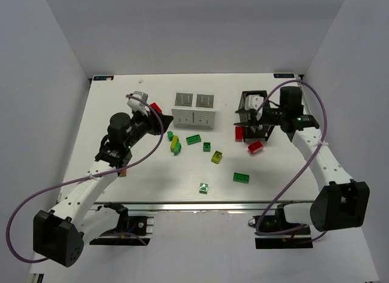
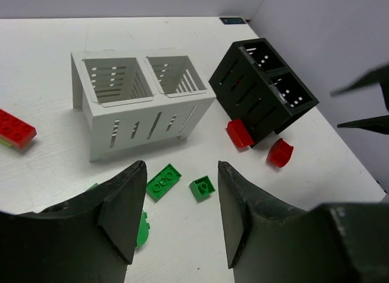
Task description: Sort the legos into containers by color
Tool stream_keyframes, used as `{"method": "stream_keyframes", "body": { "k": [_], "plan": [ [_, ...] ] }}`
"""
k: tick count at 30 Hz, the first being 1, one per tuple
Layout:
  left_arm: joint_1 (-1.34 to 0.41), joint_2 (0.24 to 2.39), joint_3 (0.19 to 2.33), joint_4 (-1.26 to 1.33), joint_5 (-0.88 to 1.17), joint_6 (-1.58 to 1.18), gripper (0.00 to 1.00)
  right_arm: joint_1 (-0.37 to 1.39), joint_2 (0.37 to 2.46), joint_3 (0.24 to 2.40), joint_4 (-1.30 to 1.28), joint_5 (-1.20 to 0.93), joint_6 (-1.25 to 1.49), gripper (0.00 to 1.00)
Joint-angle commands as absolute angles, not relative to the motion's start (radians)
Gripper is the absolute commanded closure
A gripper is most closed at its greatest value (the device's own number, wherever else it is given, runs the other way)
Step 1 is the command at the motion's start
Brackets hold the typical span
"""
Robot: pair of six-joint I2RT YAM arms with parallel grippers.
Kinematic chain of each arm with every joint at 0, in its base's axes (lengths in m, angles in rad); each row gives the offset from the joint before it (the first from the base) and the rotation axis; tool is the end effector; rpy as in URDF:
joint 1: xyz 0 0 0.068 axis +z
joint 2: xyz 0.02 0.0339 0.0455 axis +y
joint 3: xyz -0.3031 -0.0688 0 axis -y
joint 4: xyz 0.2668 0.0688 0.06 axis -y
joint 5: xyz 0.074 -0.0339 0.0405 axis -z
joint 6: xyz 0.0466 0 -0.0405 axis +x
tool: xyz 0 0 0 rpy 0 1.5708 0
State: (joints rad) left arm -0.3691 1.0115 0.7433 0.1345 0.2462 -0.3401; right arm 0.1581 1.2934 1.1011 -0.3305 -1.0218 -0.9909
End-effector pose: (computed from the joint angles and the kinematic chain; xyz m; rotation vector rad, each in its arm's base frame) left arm 0.2295 -0.1010 0.3417 0.2142 1.7429 -0.7327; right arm 0.2856 0.0858 0.3638 -1.4452 1.1759 0.4944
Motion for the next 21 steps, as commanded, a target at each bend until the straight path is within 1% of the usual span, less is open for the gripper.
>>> {"method": "stream_keyframes", "body": {
  "k": [1, 2, 4, 5, 6, 7, 8, 9, 10, 11, 12, 13, 14, 16, 17, 18, 19, 20, 21],
  "plan": [
    [-0.374, 1.052, 0.81, 0.072, 0.137, -0.328, 0.39, 0.274, 1.203, 1.092, -0.415, -0.816, -0.793, 0.63],
    [-0.374, 1.063, 0.816, 0.057, 0.108, -0.327, 0.39, 0.308, 1.174, 1.036, -0.372, -0.78, -0.708, 0.68],
    [-0.374, 1.09, 0.833, 0.02, 0.043, -0.327, 0.39, 0.311, 1.083, 0.984, -0.292, -0.744, -0.547, 0.69],
    [-0.374, 1.097, 0.834, 0.009, -0.05, -0.339, 0.4, 0.311, 1.024, 0.933, -0.264, -0.723, -0.501, 0.62],
    [-0.374, 1.104, 0.838, 0.006, -0.099, -0.351, 0.41, 0.311, 1.0, 0.916, -0.237, -0.716, -0.47, 0.55],
    [-0.373, 1.126, 0.841, -0.009, -0.147, -0.366, 0.45, 0.31, 0.976, 0.905, -0.233, -0.697, -0.457, 0.34],
    [-0.361, 1.14, 0.842, -0.024, -0.206, -0.399, 0.47, 0.31, 0.935, 0.9, -0.242, -0.695, -0.456, 0.23],
    [-0.348, 1.158, 0.848, -0.034, -0.219, -0.419, 0.47, 0.311, 0.917, 0.907, -0.258, -0.687, -0.46, 0.14],
    [-0.324, 1.216, 0.883, -0.069, -0.224, -0.451, 0.47, 0.311, 0.876, 0.896, -0.262, -0.69, -0.472, 0.11],
    [-0.308, 1.254, 0.917, -0.069, -0.222, -0.469, 0.45, 0.311, 0.85, 0.896, -0.244, -0.69, -0.469, 0.11],
    [-0.296, 1.296, 0.955, -0.133, -0.225, -0.486, 0.43, 0.311, 0.824, 0.856, -0.217, -0.684, -0.465, 0.11],
    [-0.276, 1.387, 1.044, -0.168, -0.239, -0.514, 0.34, 0.311, 0.796, 0.827, -0.142, -0.677, -0.45, 0.11],
    [-0.272, 1.432, 1.086, -0.228, -0.25, -0.515, 0.3, 0.311, 0.748, 0.799, -0.106, -0.673, -0.44, 0.11],
    [-0.267, 1.521, 1.17, -0.277, -0.279, -0.52, 0.26, 0.311, 0.717, 0.746, -0.058, -0.661, -0.431, 0.11],
    [-0.265, 1.602, 1.245, -0.319, -0.296, -0.535, 0.19, 0.311, 0.701, 0.741, -0.048, -0.661, -0.43, 0.11],
    [-0.262, 1.642, 1.281, -0.334, -0.32, -0.54, 0.18, 0.311, 0.7, 0.739, -0.049, -0.66, -0.43, 0.12],
    [-0.261, 1.682, 1.319, -0.359, -0.33, -0.546, 0.15, 0.31, 0.699, 0.741, -0.049, -0.652, -0.426, 0.16],
    [-0.259, 1.727, 1.365, -0.391, -0.348, -0.564, 0.14, 0.311, 0.699, 0.744, -0.048, -0.644, -0.422, 0.2],
    [-0.258, 1.815, 1.47, -0.473, -0.365, -0.574, 0.13, 0.31, 0.699, 0.744, -0.045, -0.641, -0.417, 0.22]
  ]
}}
